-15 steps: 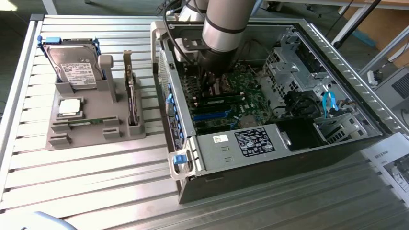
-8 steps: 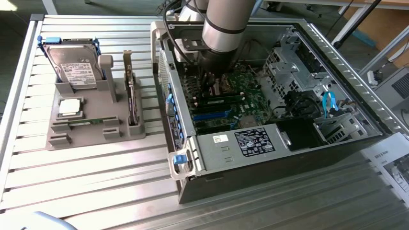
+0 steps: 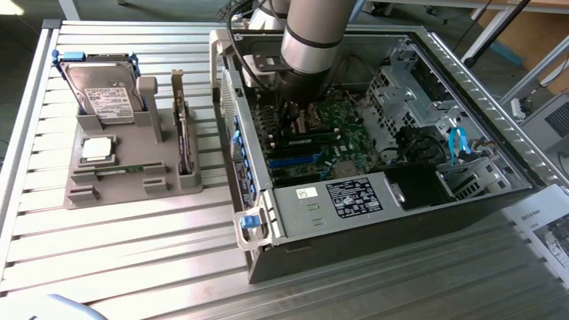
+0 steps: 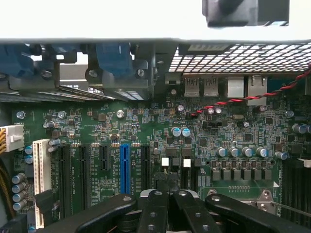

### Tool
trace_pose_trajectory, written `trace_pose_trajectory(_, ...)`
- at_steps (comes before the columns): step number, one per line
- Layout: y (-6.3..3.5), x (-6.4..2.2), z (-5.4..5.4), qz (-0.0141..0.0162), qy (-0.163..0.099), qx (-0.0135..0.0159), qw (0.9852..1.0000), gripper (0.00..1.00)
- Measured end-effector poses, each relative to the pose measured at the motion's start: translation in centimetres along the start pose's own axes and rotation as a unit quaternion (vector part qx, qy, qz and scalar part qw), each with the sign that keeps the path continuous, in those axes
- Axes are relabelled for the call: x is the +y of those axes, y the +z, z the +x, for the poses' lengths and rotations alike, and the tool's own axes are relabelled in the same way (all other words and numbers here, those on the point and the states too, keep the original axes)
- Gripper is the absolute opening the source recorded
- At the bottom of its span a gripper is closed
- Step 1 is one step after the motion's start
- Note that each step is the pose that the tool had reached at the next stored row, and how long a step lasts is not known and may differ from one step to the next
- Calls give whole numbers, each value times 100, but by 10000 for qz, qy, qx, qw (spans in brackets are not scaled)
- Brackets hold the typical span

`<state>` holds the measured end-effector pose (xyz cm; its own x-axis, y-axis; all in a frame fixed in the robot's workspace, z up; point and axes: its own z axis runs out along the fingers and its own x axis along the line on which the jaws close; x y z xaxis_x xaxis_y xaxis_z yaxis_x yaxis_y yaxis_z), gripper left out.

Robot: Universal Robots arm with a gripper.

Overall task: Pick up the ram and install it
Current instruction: 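Press down the ram until it locks into place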

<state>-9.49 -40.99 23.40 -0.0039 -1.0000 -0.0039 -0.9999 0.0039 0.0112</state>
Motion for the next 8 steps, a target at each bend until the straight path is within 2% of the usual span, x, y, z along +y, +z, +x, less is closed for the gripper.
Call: trace_pose_trajectory(8,9,0,0,0,0,1,10000,10)
